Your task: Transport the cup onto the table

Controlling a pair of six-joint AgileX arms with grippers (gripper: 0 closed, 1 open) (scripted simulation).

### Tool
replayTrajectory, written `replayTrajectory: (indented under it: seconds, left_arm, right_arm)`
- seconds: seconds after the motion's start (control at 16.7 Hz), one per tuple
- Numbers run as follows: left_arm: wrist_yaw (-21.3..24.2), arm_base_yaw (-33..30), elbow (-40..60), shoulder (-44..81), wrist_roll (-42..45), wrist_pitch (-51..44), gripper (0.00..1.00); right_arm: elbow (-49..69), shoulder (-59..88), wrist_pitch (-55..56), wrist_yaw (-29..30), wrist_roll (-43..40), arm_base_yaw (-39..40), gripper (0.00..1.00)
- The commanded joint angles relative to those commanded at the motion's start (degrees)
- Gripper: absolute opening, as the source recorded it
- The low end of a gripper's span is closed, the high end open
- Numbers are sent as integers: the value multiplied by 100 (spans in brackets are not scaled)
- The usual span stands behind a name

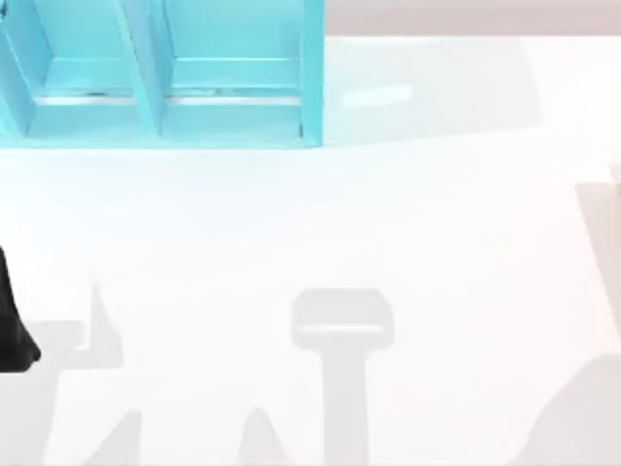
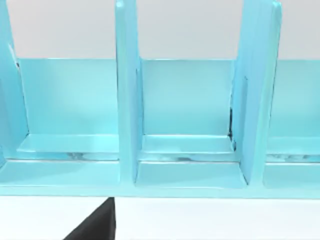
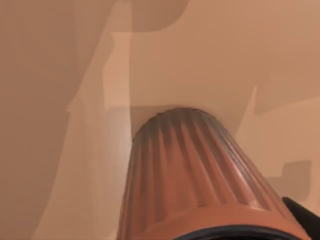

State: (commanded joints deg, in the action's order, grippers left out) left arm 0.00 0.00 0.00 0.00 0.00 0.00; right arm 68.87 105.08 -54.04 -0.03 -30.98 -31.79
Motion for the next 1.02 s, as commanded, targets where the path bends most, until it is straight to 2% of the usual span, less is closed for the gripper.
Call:
replayTrajectory:
  seconds: [0.3, 0.78, 1.02]
  left_arm:
    - [0, 0, 0, 0, 0, 0, 100]
    - [0, 0, 0, 0, 0, 0, 100]
    - [0, 0, 0, 0, 0, 0, 100]
  right_arm:
    - [61, -73, -93, -3, 87, 94, 0]
    - [803, -1142, -1979, -10, 1567, 1589, 0]
    - [873, -1269, -2121, -7, 1699, 1720, 0]
